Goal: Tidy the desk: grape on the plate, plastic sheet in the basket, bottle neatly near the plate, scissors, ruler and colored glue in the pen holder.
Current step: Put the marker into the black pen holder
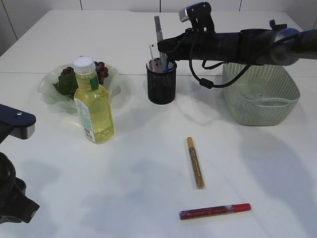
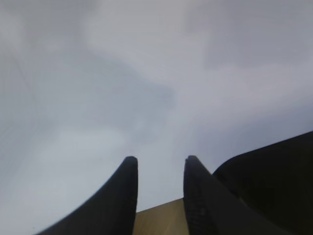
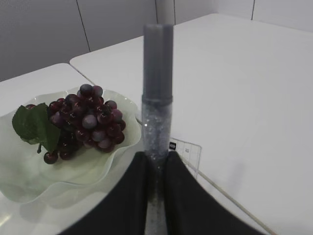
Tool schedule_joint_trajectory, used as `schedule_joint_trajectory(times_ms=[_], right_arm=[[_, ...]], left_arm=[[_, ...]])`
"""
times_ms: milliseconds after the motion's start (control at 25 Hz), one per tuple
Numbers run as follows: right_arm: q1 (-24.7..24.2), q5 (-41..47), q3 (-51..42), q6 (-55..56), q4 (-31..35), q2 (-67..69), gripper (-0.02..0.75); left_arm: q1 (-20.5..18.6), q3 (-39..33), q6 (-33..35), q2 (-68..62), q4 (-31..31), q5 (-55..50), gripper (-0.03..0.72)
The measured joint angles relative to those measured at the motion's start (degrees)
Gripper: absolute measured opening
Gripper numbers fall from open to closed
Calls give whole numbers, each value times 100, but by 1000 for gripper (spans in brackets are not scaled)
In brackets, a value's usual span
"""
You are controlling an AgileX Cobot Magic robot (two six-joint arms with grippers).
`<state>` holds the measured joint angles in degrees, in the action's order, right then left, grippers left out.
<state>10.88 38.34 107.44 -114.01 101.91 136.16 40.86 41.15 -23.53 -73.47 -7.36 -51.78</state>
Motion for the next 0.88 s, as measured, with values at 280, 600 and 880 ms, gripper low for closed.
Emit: schedule_joint_trajectory(times_ms=[280,600,880], right_arm=[[0,112,35,-42,4,74,407],[0,-283,35,1912,-1023,-506,477],[0,220,35,6704,-5547,-1902,405]], left_arm=[[0,0,0,0,0,0,239],[0,0,0,0,0,0,238],[0,0,0,0,0,0,239]])
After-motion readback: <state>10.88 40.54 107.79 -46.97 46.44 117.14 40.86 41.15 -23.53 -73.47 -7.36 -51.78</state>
